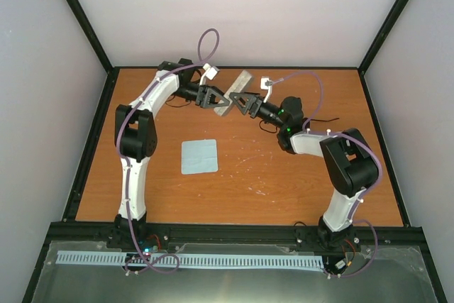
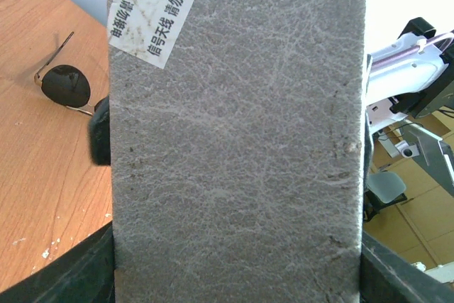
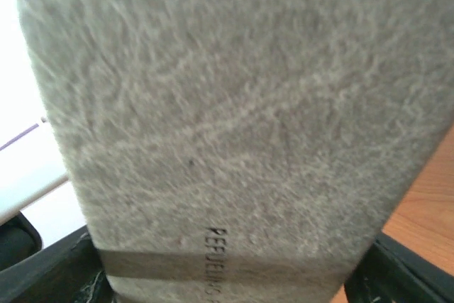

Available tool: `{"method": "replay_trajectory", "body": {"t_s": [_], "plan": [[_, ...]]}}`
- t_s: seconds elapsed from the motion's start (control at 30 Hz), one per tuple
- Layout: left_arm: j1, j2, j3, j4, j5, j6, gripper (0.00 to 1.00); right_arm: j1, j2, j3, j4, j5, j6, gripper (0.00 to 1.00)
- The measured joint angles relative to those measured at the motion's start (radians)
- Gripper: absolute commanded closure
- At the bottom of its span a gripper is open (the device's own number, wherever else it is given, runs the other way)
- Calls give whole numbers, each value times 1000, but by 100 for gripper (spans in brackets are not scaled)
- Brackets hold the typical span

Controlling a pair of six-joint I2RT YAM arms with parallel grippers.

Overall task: Organize the sunglasses
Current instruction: Open the sunglasses case.

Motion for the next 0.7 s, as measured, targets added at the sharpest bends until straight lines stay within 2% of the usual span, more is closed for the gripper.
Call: {"method": "replay_trajectory", "body": {"t_s": [0.17,0.27,0.37,0.4,0.43,0.47,0.5,0.7], "plan": [[0,-1,0,1,5,4,85,0,-12,0,11,6,8,37],[0,-1,0,3,8,11,85,0,-14,-2,14,8,15,38],[0,-1,0,3,6,11,83,0,-14,-12,28,12,20,53],[0,-1,0,3,6,11,71,0,-14,-14,31,13,21,58],[-1,-1,0,3,5,11,45,0,-14,-16,35,14,22,62],[-1,-1,0,3,4,11,11,0,-15,-19,40,15,23,64],[-1,-1,0,3,3,10,1,0,-16,-23,42,16,23,66],[-2,-1,9,0,-9,-7,0,-1,-36,-51,27,13,5,69]]}}
